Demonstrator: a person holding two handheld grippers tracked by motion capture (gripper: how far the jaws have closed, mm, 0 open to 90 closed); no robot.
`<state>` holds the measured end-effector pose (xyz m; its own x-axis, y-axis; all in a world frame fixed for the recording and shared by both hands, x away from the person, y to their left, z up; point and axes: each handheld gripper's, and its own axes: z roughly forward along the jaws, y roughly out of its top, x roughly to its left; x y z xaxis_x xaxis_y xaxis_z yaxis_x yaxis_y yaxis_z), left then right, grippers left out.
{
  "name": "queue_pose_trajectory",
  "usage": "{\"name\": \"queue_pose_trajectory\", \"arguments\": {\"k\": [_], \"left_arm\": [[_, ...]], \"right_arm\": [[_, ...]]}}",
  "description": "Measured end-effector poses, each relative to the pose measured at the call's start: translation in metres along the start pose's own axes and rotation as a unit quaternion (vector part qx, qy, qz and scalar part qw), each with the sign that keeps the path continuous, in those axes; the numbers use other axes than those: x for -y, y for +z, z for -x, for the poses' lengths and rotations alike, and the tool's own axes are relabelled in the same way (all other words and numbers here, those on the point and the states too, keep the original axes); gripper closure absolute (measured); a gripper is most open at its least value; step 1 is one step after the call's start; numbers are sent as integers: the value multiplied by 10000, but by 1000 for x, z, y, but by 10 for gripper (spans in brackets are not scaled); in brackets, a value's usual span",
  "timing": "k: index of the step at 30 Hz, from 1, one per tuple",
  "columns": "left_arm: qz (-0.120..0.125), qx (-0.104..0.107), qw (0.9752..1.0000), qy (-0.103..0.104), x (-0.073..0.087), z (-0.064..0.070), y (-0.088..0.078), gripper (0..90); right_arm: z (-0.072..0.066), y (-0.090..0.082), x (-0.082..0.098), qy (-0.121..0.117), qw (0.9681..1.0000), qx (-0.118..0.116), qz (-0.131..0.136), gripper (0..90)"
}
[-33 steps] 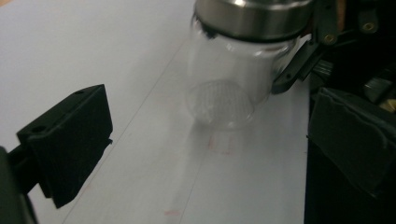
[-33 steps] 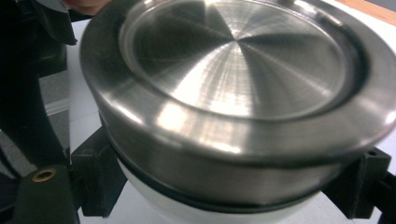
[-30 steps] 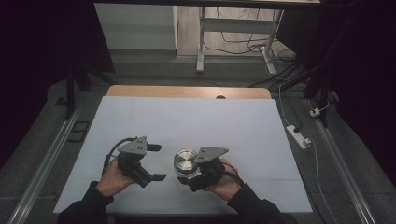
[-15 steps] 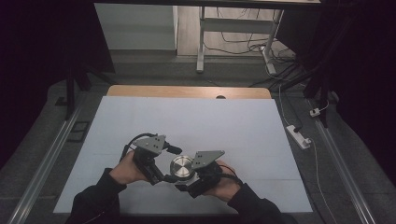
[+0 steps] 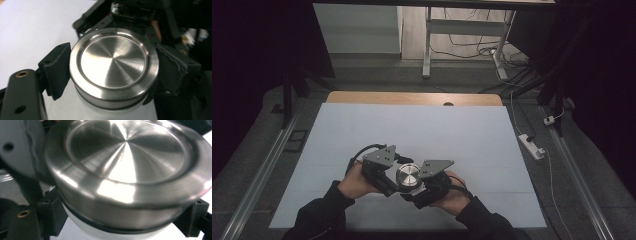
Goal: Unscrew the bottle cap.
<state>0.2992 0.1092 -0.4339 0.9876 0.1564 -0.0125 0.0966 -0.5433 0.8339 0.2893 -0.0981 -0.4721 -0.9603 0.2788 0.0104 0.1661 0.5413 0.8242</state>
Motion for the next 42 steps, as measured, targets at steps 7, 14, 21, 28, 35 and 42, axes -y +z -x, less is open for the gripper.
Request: {"name": "queue_pose_trajectory", "arguments": {"k": [7,14,21,28,35,42], "left_arm": [[-113,-976,9940,-486,-11,11,10,185],[-140,-1327,9883,-745,-16,14,17,182],[118,-797,9949,-607,-17,4,-9,4],[65,189,9998,81,-6,-1,-23,48],[-84,550,9980,293,-2,-1,-19,96],[-118,426,9984,357,1,-1,-17,198]], "right_arm": [[5,-1,0,270,9980,569,-3,144],[7,-1,1,370,9945,981,-35,144],[11,-5,2,480,9973,535,132,144],[3,-2,0,177,9997,-69,139,144],[-4,0,-2,-5,9996,-280,74,144],[-4,-1,-3,-30,9995,-290,112,144]]}}
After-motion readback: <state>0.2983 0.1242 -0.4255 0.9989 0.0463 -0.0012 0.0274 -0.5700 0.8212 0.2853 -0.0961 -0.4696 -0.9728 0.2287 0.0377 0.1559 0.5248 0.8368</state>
